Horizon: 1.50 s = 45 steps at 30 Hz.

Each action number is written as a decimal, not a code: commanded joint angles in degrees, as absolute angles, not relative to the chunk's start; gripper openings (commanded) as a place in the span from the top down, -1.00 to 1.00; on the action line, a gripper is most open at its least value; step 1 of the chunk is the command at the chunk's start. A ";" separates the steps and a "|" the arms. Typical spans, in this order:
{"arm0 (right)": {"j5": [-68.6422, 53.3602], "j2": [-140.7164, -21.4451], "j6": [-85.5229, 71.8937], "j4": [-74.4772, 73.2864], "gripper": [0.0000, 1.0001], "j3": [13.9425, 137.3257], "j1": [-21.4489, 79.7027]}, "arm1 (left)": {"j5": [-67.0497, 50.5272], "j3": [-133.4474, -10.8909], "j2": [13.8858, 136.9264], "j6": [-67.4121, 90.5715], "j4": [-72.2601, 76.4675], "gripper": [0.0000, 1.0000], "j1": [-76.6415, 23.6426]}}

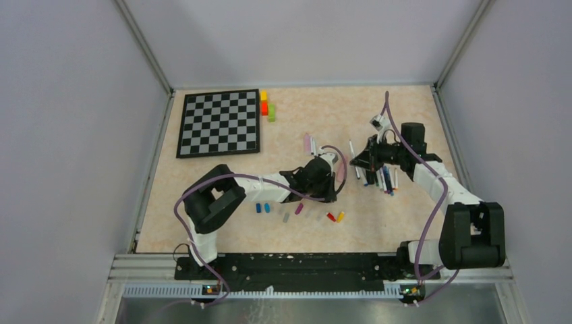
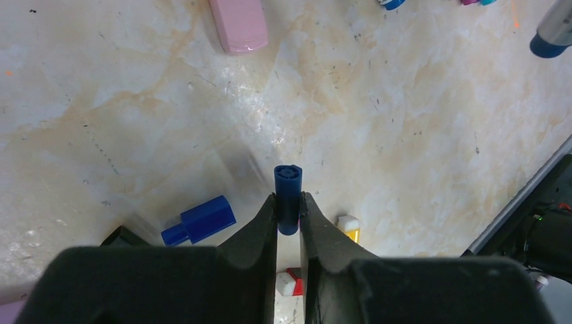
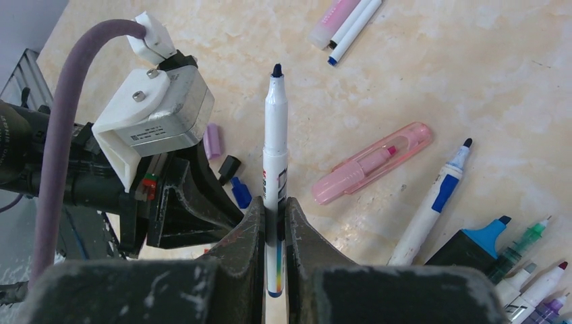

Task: Open the pen caps
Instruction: Place the pen cap at the center of the board, then place the pen at the center of the board.

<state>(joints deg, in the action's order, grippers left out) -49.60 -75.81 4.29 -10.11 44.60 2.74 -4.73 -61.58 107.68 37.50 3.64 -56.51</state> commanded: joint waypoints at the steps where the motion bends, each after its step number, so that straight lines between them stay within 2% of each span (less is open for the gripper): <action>1: -51.06 -73.79 4.13 -7.91 1.00 44.38 1.93 | -2.86 -63.76 107.81 36.27 2.56 0.58 -56.87; 8: -51.06 -73.93 4.13 -7.82 1.00 44.30 1.76 | -2.08 -63.95 106.34 35.82 1.71 0.38 -56.86; 12: -51.24 -74.39 4.55 -7.83 1.00 44.30 1.76 | -1.34 -63.01 103.86 35.65 1.72 0.36 -56.86; 17: -52.70 -78.57 4.08 -8.66 1.00 46.23 1.95 | 0.35 -59.42 96.30 32.52 4.60 0.37 -56.86; 22: -49.82 -85.54 1.68 -10.04 1.00 51.62 5.21 | 9.01 -54.23 86.89 28.56 4.35 0.30 -56.77; 26: -44.28 -89.94 -3.07 -7.90 1.00 55.51 8.93 | 18.61 -47.38 77.27 25.35 3.85 -0.02 -56.55; 33: -34.08 -99.44 -16.76 -4.75 1.00 63.38 12.98 | 29.75 -37.82 63.34 24.49 2.73 -0.95 -54.54; 38: -32.95 -105.91 -19.76 -6.15 0.99 70.30 14.78 | 30.24 -34.02 58.40 24.86 1.75 -0.97 -52.64; 45: -30.51 -111.27 -20.77 -7.10 0.95 73.68 15.79 | 29.72 -33.00 58.10 24.96 1.25 -0.97 -51.68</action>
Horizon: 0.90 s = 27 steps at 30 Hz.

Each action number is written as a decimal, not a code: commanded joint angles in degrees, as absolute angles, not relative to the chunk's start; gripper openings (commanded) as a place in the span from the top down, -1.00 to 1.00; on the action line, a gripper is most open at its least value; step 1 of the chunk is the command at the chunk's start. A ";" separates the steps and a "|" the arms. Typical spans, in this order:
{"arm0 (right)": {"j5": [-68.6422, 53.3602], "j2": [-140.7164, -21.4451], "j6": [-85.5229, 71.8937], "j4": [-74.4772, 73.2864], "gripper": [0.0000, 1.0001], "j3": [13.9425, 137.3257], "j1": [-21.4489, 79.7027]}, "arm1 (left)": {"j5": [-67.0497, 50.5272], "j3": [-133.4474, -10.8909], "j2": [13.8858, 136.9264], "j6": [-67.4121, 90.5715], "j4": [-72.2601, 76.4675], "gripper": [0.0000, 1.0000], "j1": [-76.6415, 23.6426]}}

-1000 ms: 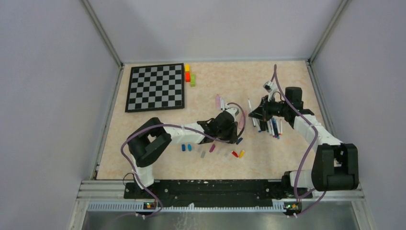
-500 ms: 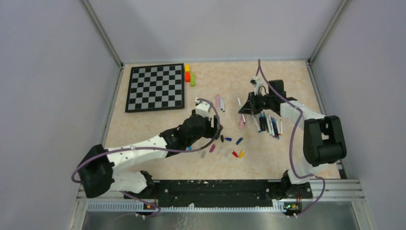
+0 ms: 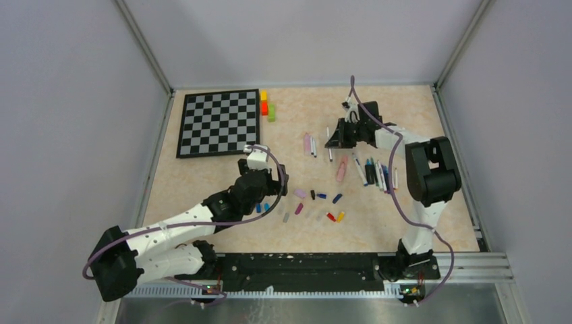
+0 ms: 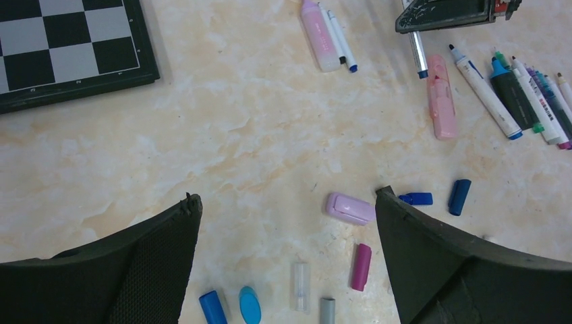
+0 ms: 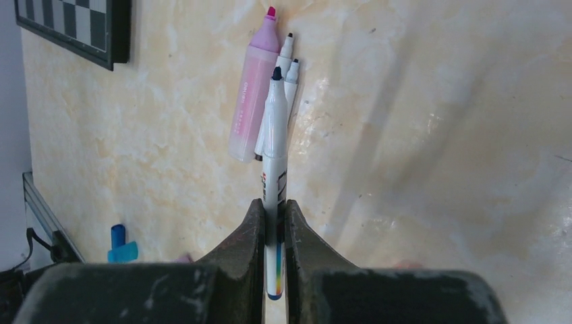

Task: Open the pen caps
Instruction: Place the pen at the center of the board.

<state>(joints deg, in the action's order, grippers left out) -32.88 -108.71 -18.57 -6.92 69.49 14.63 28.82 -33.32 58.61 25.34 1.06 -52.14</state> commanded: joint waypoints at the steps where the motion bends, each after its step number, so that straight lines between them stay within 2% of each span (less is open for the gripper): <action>1: -30.39 -111.94 -20.78 -7.30 0.93 74.15 16.03 | 29.57 -33.12 58.36 24.96 1.17 -0.97 -51.64; 12: -30.42 -118.05 -22.32 -9.73 0.71 79.84 16.83 | 29.75 -33.48 56.76 25.22 -1.41 -0.97 -51.45; 17: -30.71 -115.85 -21.90 -9.80 0.61 78.81 16.80 | 29.57 -34.06 55.04 25.56 -2.68 -0.98 -51.42; 20: -30.67 -113.90 -21.55 -9.66 0.42 77.80 16.79 | 29.04 -34.85 53.93 26.11 -3.70 -0.97 -51.42; 27: -31.53 -107.60 -15.72 -11.45 0.41 76.10 16.71 | 27.26 -36.67 50.53 27.27 -6.70 -0.97 -51.42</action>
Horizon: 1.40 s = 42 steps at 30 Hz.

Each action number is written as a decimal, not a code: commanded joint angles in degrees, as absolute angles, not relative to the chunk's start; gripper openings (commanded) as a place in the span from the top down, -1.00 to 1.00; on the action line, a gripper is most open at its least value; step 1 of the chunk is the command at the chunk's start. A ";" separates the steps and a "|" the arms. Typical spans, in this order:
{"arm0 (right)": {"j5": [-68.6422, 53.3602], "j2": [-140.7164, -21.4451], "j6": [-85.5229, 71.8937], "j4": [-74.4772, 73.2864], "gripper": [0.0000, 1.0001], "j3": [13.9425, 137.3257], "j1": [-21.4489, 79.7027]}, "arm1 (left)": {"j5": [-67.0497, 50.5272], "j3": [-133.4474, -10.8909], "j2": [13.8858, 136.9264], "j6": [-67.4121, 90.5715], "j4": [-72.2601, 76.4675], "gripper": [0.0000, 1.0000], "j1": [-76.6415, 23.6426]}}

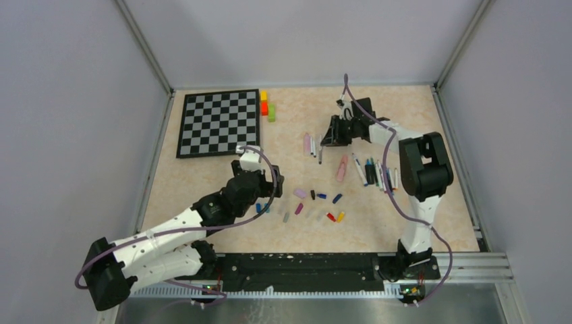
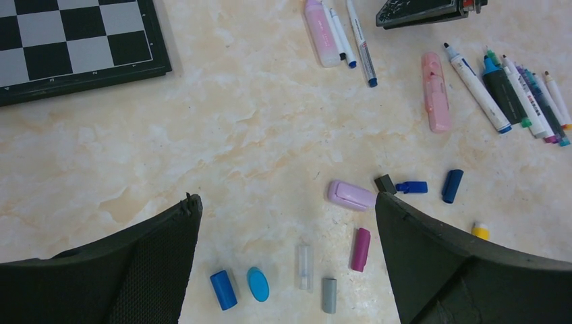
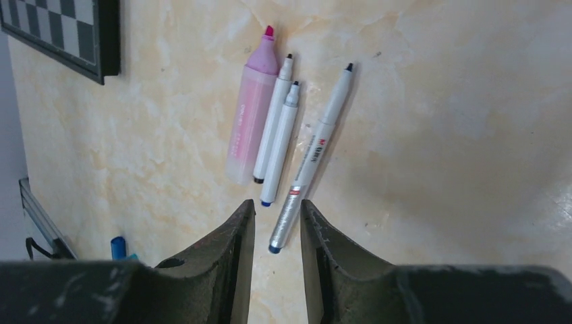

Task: Open the pen caps
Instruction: Place the pen at the center of the board, then reset both arms

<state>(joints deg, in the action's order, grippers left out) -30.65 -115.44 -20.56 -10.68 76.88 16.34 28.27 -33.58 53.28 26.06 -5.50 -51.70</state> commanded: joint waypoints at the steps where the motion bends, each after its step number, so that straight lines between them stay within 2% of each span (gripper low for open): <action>1: -32.57 -105.76 -13.11 -11.94 0.40 75.50 16.69 | 26.73 -36.84 49.96 27.51 -6.84 -0.97 -51.42; 8: -45.88 -89.42 3.81 -15.47 0.40 67.69 12.54 | 23.07 -37.66 45.89 28.56 -5.11 -0.97 -50.54; 11: -48.75 -82.16 6.87 -16.15 0.22 63.14 8.60 | 21.49 -39.95 45.16 28.03 -6.13 -0.97 -49.35; 13: -49.44 -77.59 8.15 -16.62 0.03 60.72 6.16 | 19.46 -41.75 45.32 27.50 -7.19 -0.97 -47.62; 17: -50.27 -69.81 12.02 -21.03 -0.12 58.47 1.84 | 10.72 -46.53 46.98 27.42 -10.67 -0.97 -41.11; 22: -49.86 -64.17 19.21 -31.85 -0.26 61.97 -1.92 | 2.65 -53.56 50.48 25.50 -15.57 -0.97 -33.53; 26: -47.41 -60.55 17.41 -35.46 -0.36 66.42 -4.19 | -0.64 -58.76 53.51 23.93 -18.71 -0.97 -28.96; 31: -44.00 -56.53 12.60 -35.82 -0.66 74.67 -6.02 | -9.46 -63.63 55.85 24.97 -19.21 -0.97 -20.56; 34: -44.67 -56.56 10.91 -38.05 -0.67 80.01 -6.92 | -12.14 -67.46 56.33 25.39 -20.47 -0.97 -17.05; 42: -48.65 -55.03 10.64 -40.59 -0.66 84.97 -9.14 | -8.81 -74.22 53.95 21.53 -25.84 -0.97 -16.61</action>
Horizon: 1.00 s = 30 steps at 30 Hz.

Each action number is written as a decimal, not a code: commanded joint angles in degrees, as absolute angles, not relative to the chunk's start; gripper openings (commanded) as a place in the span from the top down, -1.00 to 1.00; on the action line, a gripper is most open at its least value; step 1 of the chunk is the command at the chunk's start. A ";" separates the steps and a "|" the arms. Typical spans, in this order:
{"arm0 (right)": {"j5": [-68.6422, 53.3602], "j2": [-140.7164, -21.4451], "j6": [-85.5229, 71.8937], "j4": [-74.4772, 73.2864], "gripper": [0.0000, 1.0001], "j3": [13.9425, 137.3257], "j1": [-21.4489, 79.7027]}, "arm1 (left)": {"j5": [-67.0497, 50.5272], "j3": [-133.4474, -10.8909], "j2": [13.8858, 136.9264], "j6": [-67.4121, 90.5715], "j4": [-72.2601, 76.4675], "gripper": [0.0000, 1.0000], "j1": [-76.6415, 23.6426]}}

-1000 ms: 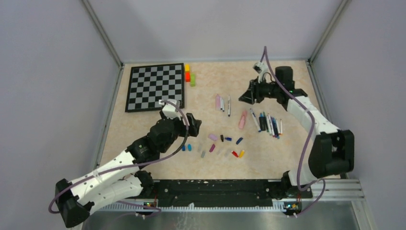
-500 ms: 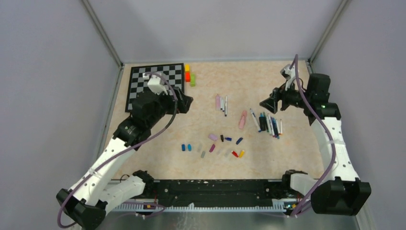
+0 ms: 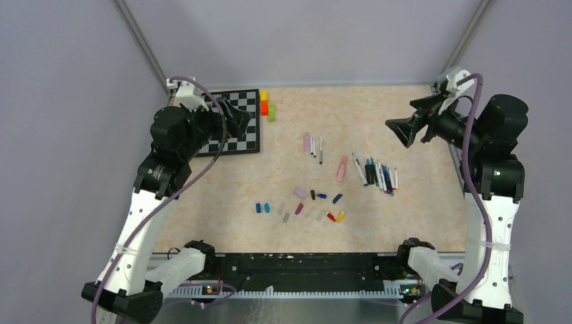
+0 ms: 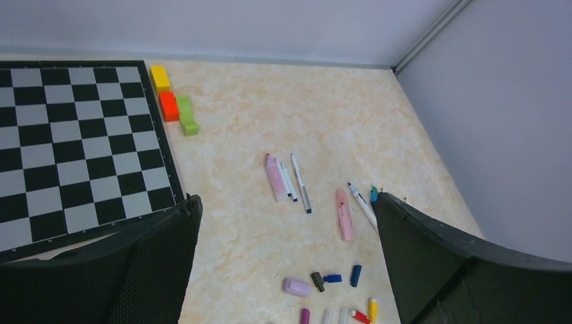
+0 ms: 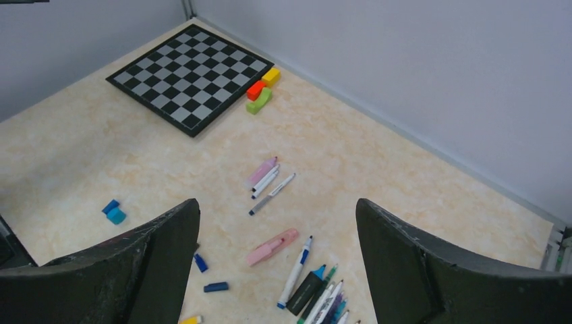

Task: Open the pen caps
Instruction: Reset both arms

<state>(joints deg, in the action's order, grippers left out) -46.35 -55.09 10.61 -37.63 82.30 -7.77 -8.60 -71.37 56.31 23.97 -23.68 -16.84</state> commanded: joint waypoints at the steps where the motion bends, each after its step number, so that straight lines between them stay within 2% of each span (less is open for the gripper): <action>1: -49.79 -55.06 11.70 -41.37 -0.65 85.39 -9.49 | -8.61 -74.25 53.50 21.46 -26.04 -0.97 -16.61; 6: -50.96 -55.01 9.48 -40.67 -0.63 85.46 -9.76 | -8.13 -73.14 52.03 21.82 -25.82 -0.97 -16.61; 13: -39.08 -53.91 -3.96 -35.89 -0.68 84.01 -9.76 | -8.69 -72.20 50.87 22.50 -25.39 -0.97 -16.61; 30: -37.92 -52.71 -5.03 -35.69 -0.75 82.76 -9.84 | -8.64 -71.75 49.13 22.76 -25.66 -0.97 -16.61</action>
<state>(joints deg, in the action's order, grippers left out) -38.59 -53.41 -4.14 -37.32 82.87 -9.21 -8.36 -72.16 49.98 22.57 -26.52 -16.84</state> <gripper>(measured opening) 0.870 0.987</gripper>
